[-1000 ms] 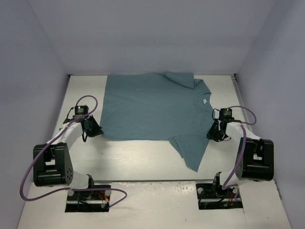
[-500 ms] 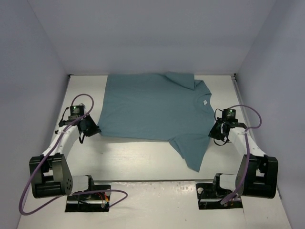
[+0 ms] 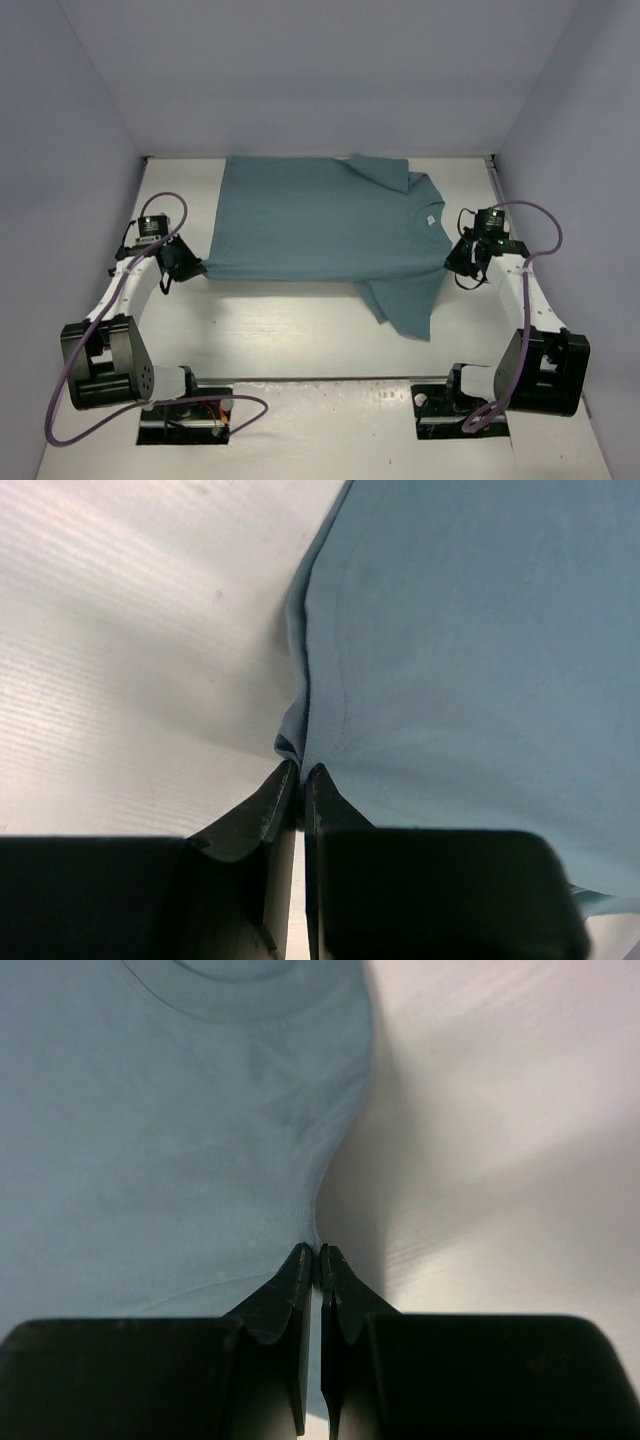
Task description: Fold and stack the t-shirts
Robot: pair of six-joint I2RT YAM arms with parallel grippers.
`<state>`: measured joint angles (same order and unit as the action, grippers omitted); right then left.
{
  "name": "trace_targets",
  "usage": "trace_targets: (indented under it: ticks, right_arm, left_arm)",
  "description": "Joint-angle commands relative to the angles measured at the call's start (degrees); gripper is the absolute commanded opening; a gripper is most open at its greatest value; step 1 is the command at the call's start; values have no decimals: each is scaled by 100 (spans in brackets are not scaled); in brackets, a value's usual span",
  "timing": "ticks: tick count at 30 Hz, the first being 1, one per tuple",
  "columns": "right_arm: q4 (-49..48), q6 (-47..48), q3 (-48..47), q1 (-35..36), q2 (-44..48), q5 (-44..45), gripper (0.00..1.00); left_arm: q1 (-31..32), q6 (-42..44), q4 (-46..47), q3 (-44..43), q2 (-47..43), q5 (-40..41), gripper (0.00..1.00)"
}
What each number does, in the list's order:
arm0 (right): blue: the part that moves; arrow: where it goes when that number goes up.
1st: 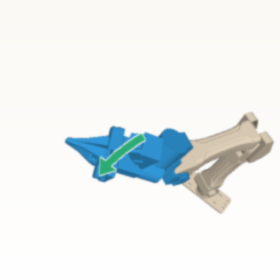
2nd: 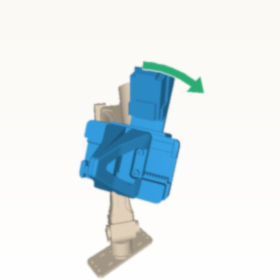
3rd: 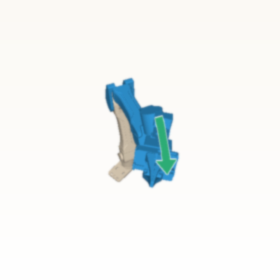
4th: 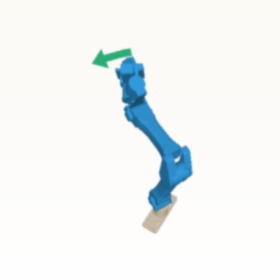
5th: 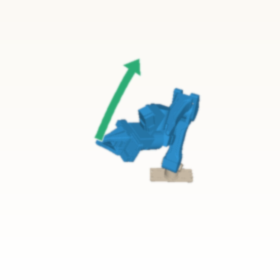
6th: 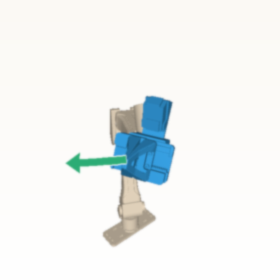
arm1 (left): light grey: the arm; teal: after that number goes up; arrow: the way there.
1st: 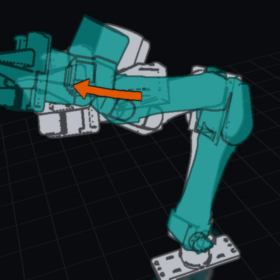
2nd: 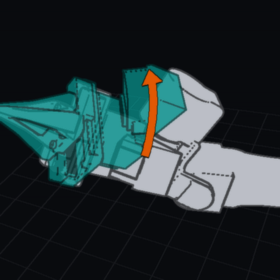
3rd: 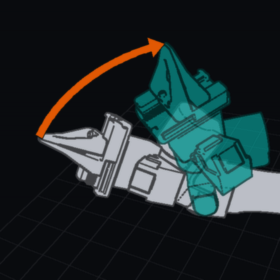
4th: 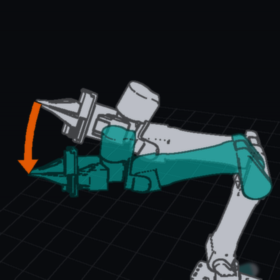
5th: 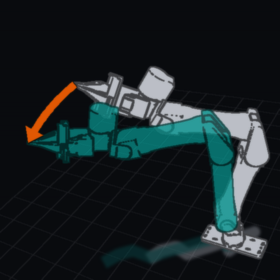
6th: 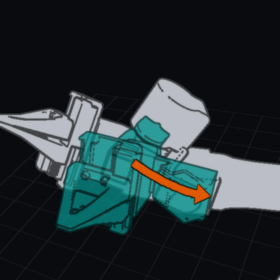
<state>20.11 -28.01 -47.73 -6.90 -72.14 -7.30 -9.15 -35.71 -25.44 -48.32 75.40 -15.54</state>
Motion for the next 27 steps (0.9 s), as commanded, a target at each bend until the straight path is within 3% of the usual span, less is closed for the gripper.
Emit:
trace_targets:
  ticks: [1,16,27]
  right_arm:
    - [37,75,-568,-75,-317,153,0]
    - [46,203,-2092,-75,-1840,-26,0]
    - [25,252,-2704,-75,-2745,72,0]
  left_arm:
    - [-87,-142,227,-479,106,-19,0]
    - [-56,-321,526,-1506,1281,-280,0]
    - [61,-165,575,-2318,2492,-336,0]
